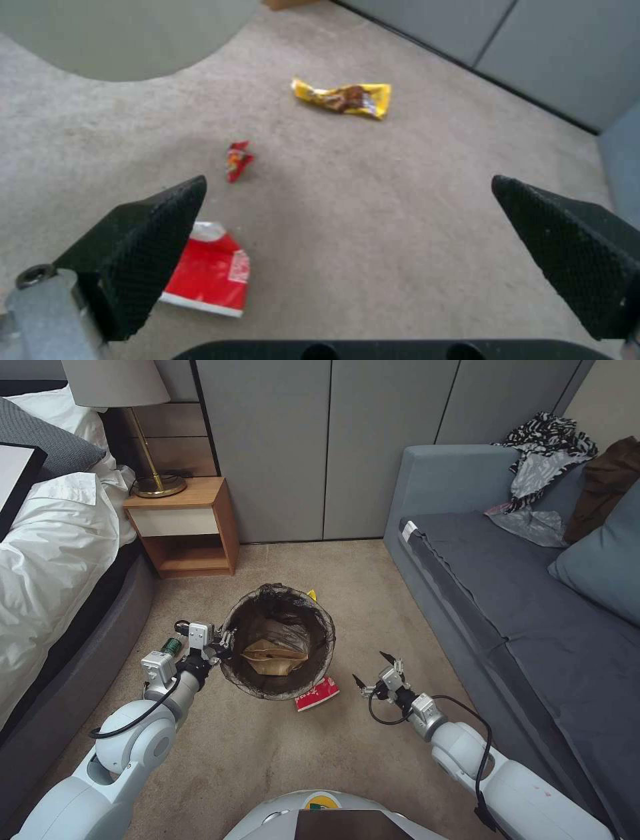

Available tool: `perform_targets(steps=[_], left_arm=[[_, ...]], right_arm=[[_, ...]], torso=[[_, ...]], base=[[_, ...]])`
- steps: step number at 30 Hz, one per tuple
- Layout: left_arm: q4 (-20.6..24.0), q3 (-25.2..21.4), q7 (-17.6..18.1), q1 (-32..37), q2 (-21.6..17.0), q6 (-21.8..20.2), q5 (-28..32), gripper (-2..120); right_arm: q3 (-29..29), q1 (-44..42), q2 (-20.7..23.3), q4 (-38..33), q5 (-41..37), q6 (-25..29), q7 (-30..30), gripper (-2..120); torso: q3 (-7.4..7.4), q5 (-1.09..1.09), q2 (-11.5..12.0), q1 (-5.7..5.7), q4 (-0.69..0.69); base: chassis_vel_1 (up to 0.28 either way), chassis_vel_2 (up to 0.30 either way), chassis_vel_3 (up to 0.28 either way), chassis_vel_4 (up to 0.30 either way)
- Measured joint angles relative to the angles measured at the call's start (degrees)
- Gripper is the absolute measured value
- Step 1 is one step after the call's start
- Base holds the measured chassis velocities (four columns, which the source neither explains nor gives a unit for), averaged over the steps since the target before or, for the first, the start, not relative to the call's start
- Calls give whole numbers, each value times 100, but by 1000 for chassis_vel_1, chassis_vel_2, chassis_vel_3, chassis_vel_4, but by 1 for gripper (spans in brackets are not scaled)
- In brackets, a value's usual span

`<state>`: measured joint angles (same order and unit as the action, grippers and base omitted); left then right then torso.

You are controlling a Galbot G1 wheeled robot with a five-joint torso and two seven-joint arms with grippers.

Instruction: Pick up the trash bin, then pick up the garbage from the floor and place it into the trash bin.

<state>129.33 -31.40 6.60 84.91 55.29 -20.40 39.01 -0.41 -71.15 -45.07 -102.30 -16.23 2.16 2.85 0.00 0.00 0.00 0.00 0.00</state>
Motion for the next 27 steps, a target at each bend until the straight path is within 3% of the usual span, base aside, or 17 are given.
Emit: perform_targets(steps=[8, 27], left_arm=[[-11, 2, 0, 0, 42, 1, -5, 4], [-11, -7, 8, -14, 57, 1, -8, 4]], right_arm=[[609, 648, -12, 371, -209, 107, -121, 100], [969, 914, -76, 563, -238, 45, -77, 100]], torso=[[0, 0, 0, 0, 2], [0, 0, 0, 0, 0]], base=[[0, 0, 0, 0], [0, 0, 0, 0]])
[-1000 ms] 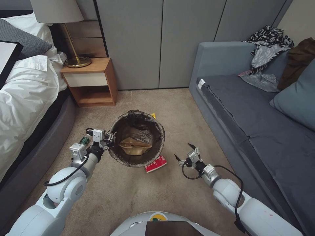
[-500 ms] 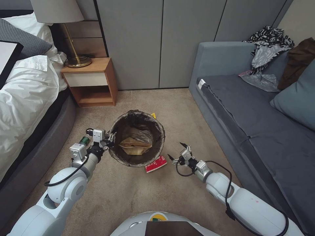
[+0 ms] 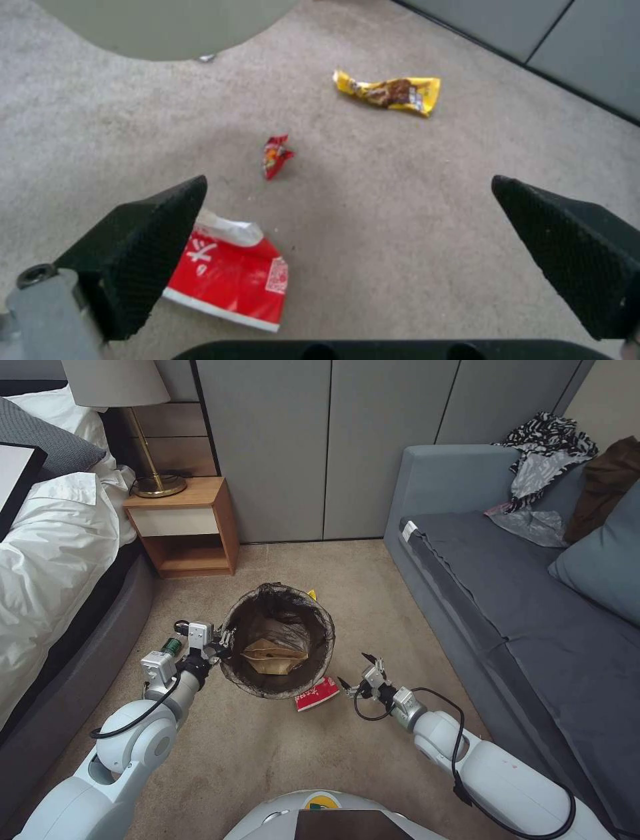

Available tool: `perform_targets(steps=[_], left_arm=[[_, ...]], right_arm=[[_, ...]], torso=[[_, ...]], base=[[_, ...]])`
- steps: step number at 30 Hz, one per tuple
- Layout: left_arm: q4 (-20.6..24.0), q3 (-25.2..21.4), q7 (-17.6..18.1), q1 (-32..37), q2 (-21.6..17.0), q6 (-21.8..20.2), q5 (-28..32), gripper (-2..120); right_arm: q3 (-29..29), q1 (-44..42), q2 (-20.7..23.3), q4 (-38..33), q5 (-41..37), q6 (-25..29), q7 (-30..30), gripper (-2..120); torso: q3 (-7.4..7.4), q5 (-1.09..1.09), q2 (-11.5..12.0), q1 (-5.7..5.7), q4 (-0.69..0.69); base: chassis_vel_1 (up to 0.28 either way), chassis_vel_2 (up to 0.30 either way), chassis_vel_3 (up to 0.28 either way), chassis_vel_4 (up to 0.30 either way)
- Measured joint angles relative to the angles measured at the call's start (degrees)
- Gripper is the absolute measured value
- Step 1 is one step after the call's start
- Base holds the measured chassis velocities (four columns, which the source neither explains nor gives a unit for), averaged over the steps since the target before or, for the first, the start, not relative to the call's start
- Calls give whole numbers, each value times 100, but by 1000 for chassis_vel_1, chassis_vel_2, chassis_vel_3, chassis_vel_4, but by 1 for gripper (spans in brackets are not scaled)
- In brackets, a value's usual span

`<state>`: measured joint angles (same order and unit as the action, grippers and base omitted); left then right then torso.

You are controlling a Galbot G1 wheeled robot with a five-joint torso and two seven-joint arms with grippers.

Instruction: Pick up the trash bin, then pick up the garbage from the floor and place it into the trash bin.

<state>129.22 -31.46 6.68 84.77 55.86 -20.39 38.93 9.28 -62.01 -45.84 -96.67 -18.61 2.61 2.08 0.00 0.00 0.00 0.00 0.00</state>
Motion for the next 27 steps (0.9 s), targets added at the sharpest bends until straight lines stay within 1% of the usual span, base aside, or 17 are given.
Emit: perform_targets(steps=[3, 11, 23, 27], left_arm=[[0, 0, 1, 0, 1, 0, 0, 4], [19, -32, 14, 12, 25, -2, 1, 4], [25, -44, 18, 14, 27, -5, 1, 4], [25, -42, 19, 13, 31, -6, 5, 4]], right_arm=[[46, 33, -3, 38, 1, -7, -4, 100], [512, 380, -74, 327, -31, -104, -8, 100], [527, 295, -110, 377, 11, -79, -5, 100], [695, 419, -143, 544, 7, -55, -19, 100]], torso=[[0, 0, 0, 0, 0], [0, -1, 0, 0, 1], [0, -1, 0, 0, 0], [0, -1, 0, 0, 0]], base=[[0, 0, 0, 0], [0, 0, 0, 0], [0, 0, 0, 0], [0, 0, 0, 0]])
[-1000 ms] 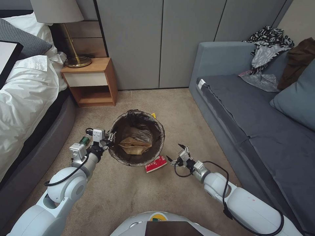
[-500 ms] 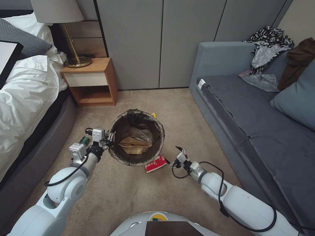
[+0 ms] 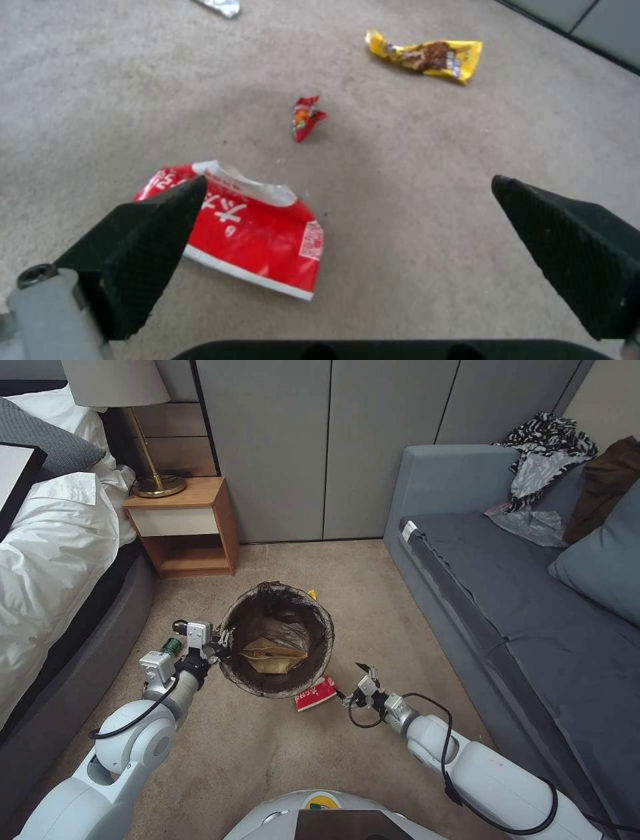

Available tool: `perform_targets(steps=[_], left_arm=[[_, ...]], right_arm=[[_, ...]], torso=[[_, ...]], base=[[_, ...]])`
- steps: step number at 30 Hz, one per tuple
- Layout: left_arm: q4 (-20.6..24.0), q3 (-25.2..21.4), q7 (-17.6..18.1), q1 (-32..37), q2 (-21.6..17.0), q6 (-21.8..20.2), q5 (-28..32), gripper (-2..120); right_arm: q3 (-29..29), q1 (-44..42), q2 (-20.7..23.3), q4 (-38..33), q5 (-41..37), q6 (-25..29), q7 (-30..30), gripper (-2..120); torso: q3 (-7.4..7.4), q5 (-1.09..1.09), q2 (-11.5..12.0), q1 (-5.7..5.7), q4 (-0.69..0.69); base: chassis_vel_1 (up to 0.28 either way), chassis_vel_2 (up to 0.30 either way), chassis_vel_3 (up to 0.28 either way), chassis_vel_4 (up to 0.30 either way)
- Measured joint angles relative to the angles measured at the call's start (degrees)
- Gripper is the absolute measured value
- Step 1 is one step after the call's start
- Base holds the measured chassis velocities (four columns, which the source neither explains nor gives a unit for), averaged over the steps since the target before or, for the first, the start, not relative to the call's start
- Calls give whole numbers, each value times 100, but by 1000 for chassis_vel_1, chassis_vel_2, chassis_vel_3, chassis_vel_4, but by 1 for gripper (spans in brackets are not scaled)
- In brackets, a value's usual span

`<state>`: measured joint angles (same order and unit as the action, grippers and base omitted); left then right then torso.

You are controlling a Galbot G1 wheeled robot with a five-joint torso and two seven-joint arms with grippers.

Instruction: Pick up the trash bin, then pick up the garbage from the floor and place it into the trash bin.

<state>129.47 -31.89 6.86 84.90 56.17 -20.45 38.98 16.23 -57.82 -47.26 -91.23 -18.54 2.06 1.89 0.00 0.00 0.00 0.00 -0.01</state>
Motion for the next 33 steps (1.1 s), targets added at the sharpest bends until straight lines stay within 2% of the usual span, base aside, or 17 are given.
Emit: perform_targets(steps=[16, 33], left_arm=[[23, -33, 19, -5, 36, -2, 22, 4], [31, -38, 22, -7, 96, -2, 21, 4]], right_arm=[[1166, 1045, -197, 856, -255, 95, -100, 100], [1865, 1800, -504, 1502, -368, 228, -197, 100]], torso=[[0, 0, 0, 0, 1], [1, 1, 0, 0, 1]], base=[[0, 0, 0, 0], [0, 0, 0, 0]])
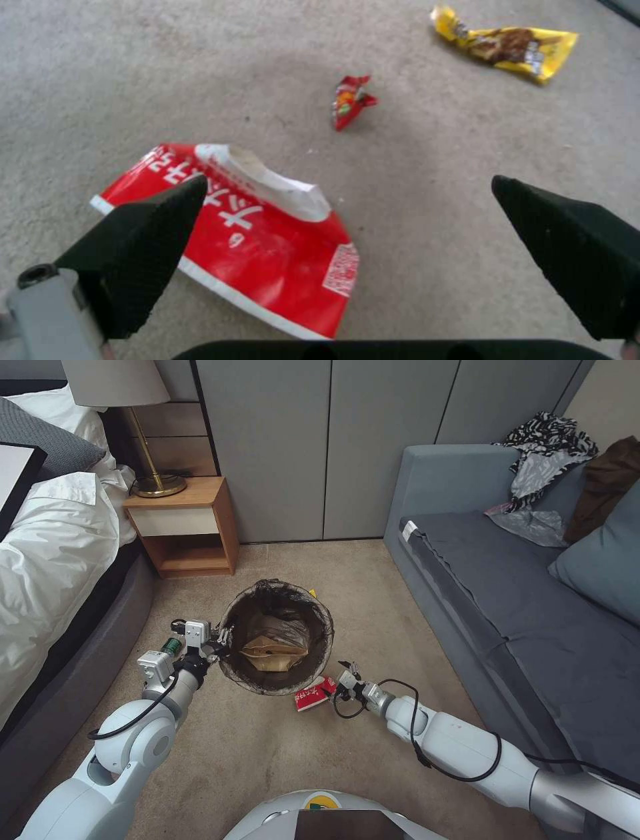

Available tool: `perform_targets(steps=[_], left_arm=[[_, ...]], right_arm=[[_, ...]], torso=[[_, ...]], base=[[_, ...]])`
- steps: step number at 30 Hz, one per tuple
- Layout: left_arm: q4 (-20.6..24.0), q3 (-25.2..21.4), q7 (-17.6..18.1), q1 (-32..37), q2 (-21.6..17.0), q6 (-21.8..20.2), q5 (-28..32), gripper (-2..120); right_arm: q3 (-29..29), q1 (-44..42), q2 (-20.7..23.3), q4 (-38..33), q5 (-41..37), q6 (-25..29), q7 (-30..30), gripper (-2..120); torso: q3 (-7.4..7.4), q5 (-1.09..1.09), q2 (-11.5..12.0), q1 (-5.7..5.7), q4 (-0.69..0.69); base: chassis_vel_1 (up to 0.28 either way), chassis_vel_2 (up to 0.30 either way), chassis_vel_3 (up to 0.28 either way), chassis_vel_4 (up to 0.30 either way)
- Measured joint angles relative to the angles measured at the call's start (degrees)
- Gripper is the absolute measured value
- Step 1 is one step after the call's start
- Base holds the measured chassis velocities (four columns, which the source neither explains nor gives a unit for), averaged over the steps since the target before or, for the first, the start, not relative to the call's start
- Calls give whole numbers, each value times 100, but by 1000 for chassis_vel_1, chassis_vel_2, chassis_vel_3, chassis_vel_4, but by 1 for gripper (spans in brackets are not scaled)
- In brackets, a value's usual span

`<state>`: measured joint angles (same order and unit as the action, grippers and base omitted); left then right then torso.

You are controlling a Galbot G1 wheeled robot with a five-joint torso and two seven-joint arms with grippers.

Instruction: Pick up the trash bin, then pick up the garbage from the floor and place it into the trash bin.

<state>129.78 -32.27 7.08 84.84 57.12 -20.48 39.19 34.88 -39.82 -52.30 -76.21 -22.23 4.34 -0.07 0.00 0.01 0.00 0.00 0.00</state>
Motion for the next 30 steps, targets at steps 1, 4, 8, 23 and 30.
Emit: perform_targets(steps=[1, 4, 8, 23, 30], left_arm=[[0, 0, 0, 0, 0, 0, 0, 4], [14, -6, 0, 3, 7, 0, -1, 4], [29, -21, 4, 10, 2, 1, 2, 4], [66, -38, 24, 17, -4, 2, 10, 4], [55, -26, 23, 11, -5, 5, 12, 4]], right_arm=[[0, 0, 0, 0, 0, 0, 0, 100], [162, 103, -82, 93, -38, 7, -13, 100], [317, 177, -140, 146, -94, 16, -35, 100], [452, 214, -288, 286, -103, 50, 24, 100], [464, 188, -304, 446, -56, 106, -9, 100]], torso=[[0, 0, 0, 0, 0], [0, 0, 0, 0, 0], [-1, -1, 0, 0, 0], [-1, -1, 0, 0, 0], [0, -1, 0, 0, 0]], base=[[0, 0, 0, 0], [0, 0, 0, 0], [0, 0, 0, 0], [0, 0, 0, 0], [0, 0, 0, 0]])
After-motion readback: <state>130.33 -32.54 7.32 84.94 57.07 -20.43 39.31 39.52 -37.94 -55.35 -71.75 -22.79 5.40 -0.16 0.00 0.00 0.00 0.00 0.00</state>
